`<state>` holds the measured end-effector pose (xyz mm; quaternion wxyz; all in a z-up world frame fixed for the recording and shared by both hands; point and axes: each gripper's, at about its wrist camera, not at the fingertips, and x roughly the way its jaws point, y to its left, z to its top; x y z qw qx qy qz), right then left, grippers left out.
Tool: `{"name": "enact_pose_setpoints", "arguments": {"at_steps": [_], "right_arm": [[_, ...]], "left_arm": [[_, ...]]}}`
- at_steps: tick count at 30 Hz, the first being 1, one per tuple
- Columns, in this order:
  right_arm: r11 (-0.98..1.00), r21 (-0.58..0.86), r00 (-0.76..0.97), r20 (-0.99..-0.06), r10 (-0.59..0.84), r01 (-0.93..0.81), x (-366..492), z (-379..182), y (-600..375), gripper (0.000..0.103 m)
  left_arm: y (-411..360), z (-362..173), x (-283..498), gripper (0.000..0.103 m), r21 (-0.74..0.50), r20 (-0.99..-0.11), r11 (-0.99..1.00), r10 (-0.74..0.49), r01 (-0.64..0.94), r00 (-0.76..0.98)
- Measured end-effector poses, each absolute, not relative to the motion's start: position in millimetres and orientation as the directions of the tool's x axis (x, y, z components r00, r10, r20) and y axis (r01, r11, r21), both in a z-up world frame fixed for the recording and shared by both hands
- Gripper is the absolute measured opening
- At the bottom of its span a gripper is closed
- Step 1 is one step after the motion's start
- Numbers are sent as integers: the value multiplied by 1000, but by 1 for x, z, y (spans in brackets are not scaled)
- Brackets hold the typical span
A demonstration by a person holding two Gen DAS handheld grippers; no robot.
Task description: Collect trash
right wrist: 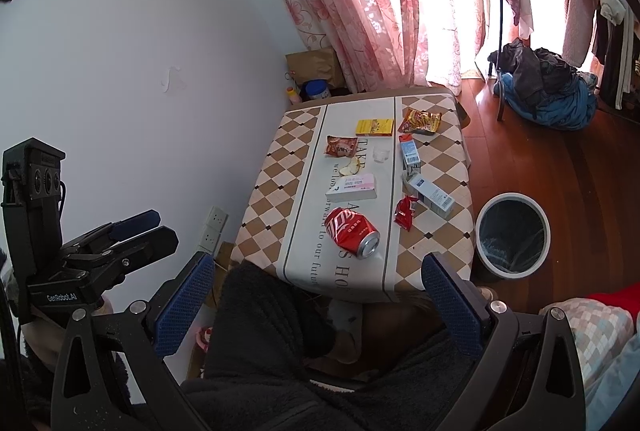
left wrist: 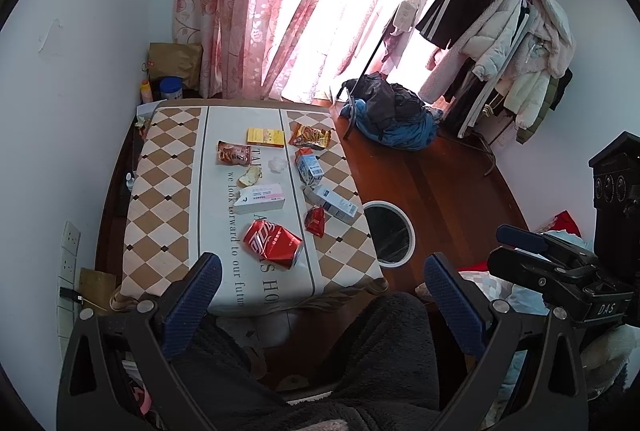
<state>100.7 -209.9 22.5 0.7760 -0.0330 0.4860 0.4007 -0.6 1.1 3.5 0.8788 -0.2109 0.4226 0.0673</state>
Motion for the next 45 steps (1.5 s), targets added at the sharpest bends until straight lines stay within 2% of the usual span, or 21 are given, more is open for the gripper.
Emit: {"name": "enact_pose_setpoints", "arguments": {"at_steps": [45], "right_arm": [[654, 330, 190, -783, 592, -681, 97, 11, -185, 103]], "left_arm": [[7, 7, -14, 103, -327, -754, 895, -55, -302, 655]]}}
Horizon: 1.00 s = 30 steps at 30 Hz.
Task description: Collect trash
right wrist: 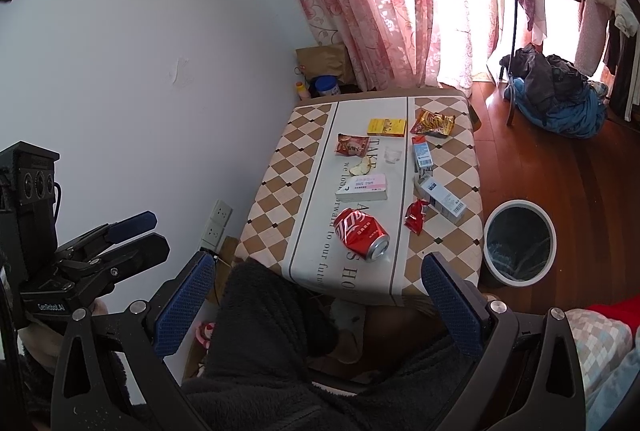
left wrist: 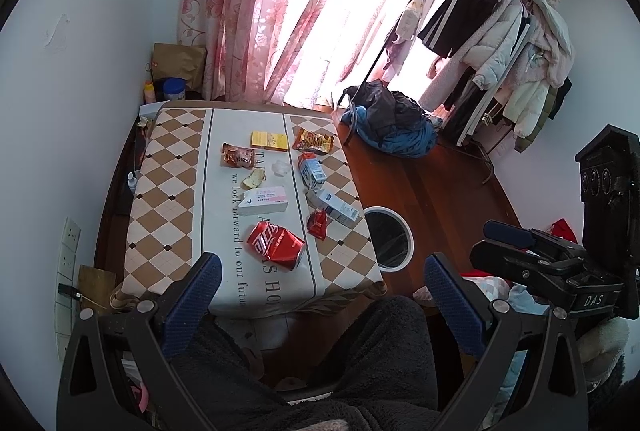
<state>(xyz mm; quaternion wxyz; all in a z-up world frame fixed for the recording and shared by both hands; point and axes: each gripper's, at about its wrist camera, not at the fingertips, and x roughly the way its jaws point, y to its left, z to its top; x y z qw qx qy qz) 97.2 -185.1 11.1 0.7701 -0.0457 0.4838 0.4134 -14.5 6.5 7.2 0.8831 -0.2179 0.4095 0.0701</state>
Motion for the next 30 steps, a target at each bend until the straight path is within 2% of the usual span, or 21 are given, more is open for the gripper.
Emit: {"name": "enact_pose_setpoints", "arguments": {"at_steps": [24, 28, 30], "right_arm": [[654, 344, 189, -776, 602, -674, 101, 13, -183, 103], [688, 354, 211, -776, 594, -634, 113, 6, -185, 103], [720, 345, 244, -779, 577, -602, 126, -4, -186, 103]], "left_arm": [[7, -1, -11, 103, -328, -761, 891, -52, -314, 646], [13, -11, 1, 103, -279, -777, 888, 15, -365, 630], [22, -23, 13, 103, -213, -785, 879, 106, -427, 611]]}}
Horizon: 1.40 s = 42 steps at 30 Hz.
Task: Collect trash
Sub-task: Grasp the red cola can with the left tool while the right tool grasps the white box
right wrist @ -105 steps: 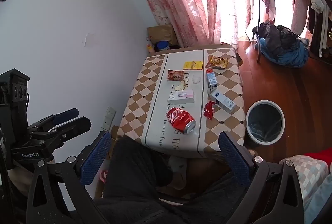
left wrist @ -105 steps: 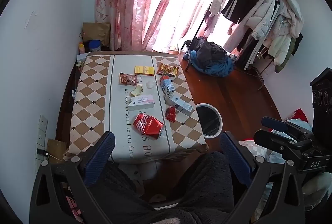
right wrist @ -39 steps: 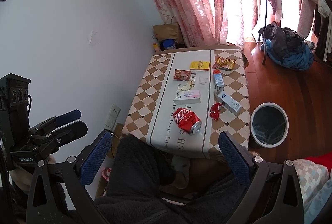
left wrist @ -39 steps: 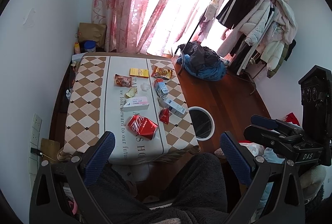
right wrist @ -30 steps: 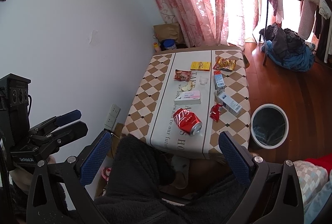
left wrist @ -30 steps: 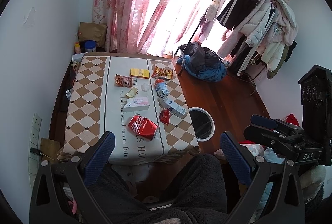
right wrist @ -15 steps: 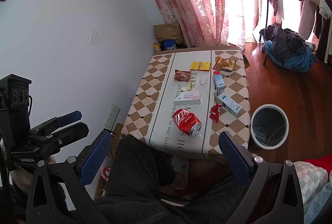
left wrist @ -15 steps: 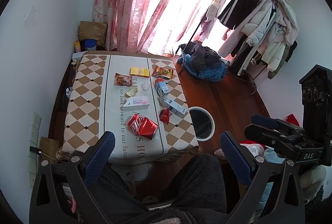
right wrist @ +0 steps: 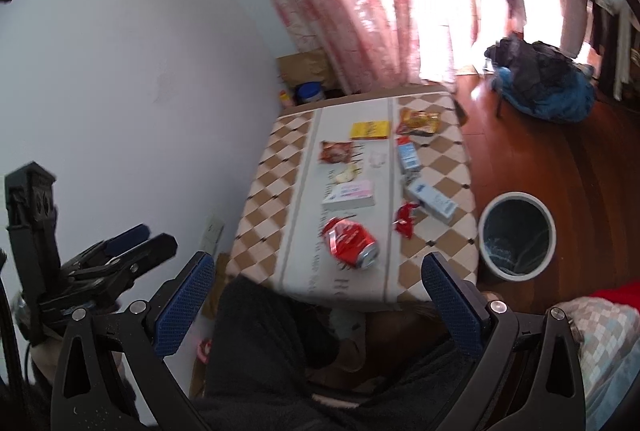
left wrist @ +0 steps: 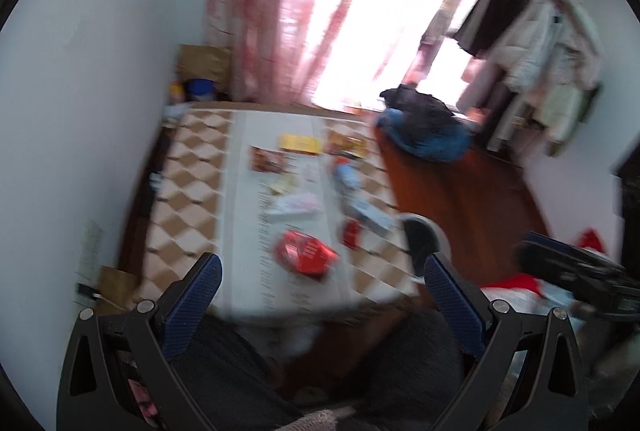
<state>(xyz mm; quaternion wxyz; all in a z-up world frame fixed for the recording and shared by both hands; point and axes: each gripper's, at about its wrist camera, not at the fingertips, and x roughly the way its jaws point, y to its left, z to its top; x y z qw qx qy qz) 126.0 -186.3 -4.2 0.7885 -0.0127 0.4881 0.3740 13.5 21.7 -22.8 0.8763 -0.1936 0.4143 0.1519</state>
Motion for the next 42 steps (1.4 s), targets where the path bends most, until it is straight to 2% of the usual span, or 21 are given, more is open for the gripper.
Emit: {"name": "enact_pose_setpoints", "arguments": {"at_steps": [2, 4, 9, 11, 14, 16, 19, 23, 25, 26, 27, 28, 33, 35, 42], "right_arm": [[765, 312, 282, -798, 533, -564, 143, -22, -185, 103], [804, 284, 304, -819, 487, -523, 165, -49, -183, 103], [857, 174, 253, -910, 328, -486, 233, -146, -158, 103], [863, 119, 239, -934, 265, -491, 258, -183, -145, 103], [855, 70, 199, -960, 198, -513, 291, -235, -128, 92], [849, 47, 174, -971, 161, -527, 308, -263, -119, 79], [823, 3, 166, -979, 118, -568, 327, -295, -106, 73], [782, -107, 232, -972, 49, -614, 344, -317, -91, 66], [768, -115, 247, -967, 57, -630, 352, -321, -85, 62], [769, -102, 238, -969, 67, -632, 355, -322, -84, 61], [773, -79, 221, -972, 80, -630, 359, -322, -83, 60], [777, -64, 211, -973, 90, -626, 362, -322, -83, 60], [776, -22, 167, -980, 107, -630, 370, -327, -76, 60], [780, -18, 162, -981, 107, -625, 370, -326, -76, 50], [780, 43, 64, -992, 106, -624, 332, -323, -107, 45]], "left_arm": [[34, -45, 31, 103, -159, -799, 857, 180, -490, 574], [48, -77, 52, 103, -137, -828, 834, 200, -535, 524], [73, -169, 92, 103, -169, -915, 748, 123, -642, 384], [80, -216, 106, 103, -197, -946, 692, 53, -694, 321], [79, -270, 119, 103, -235, -963, 623, -47, -746, 265], [71, -298, 125, 101, -273, -960, 574, -119, -771, 252], [61, -325, 133, 93, -336, -942, 518, -199, -787, 271], [53, -337, 146, 82, -405, -914, 484, -215, -776, 343], [51, -334, 152, 62, -411, -911, 491, -193, -768, 363], [50, -330, 156, 57, -398, -916, 505, -170, -766, 364], [50, -328, 160, 47, -386, -920, 518, -154, -763, 361], [49, -323, 164, 44, -375, -923, 538, -138, -755, 360], [42, -305, 177, 39, -269, -941, 681, -34, -682, 337], [36, -298, 180, 38, -186, -950, 747, 29, -638, 310], [39, -282, 161, 38, 15, -950, 862, 171, -507, 261]]}}
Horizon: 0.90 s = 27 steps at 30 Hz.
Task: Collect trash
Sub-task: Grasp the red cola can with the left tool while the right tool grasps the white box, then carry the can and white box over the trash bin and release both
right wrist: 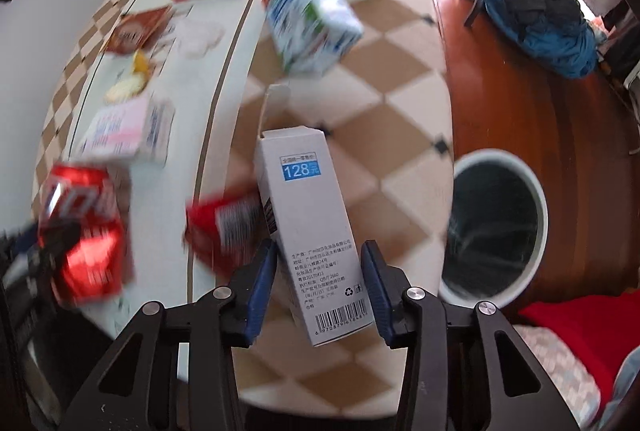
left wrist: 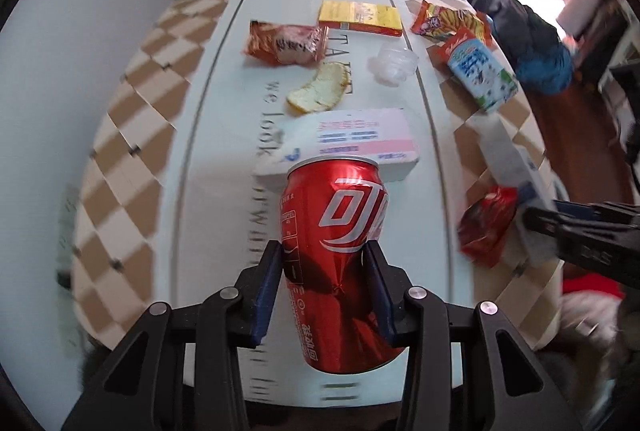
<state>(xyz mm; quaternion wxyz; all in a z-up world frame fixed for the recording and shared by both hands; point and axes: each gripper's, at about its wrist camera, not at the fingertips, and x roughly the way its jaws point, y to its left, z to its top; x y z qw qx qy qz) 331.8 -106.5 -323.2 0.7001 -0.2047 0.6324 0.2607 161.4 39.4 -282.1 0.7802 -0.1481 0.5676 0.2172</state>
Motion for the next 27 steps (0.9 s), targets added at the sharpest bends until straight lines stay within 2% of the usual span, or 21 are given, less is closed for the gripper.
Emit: {"name": "enact_pose_setpoints", "arguments": {"at_steps": [5, 9, 11, 13, 18, 27], "right_arm": [[803, 73, 23, -994, 107, -591, 316, -336, -124, 46], [824, 90, 16, -993, 119, -559, 316, -348, -122, 47], [824, 81, 45, -991, 128, -561, 315, -346, -120, 41], [826, 78, 64, -989, 136, -558, 310, -344, -121, 40], [837, 86, 107, -980, 170, -541, 297, -329, -132, 40], [870, 186, 196, -933, 302, -457, 287, -276, -168, 39]], "left_arm": [[45, -305, 181, 41, 61, -946, 882, 200, -468, 255], [50, -315, 187, 50, 53, -951, 876, 192, -480, 244], [50, -315, 187, 49, 36, -951, 872, 180, -489, 251], [48, -310, 183, 43, 19, -947, 871, 173, -492, 271], [40, -297, 175, 40, 42, -931, 883, 205, -468, 303], [11, -220, 162, 39, 68, -842, 902, 282, -426, 461]]}}
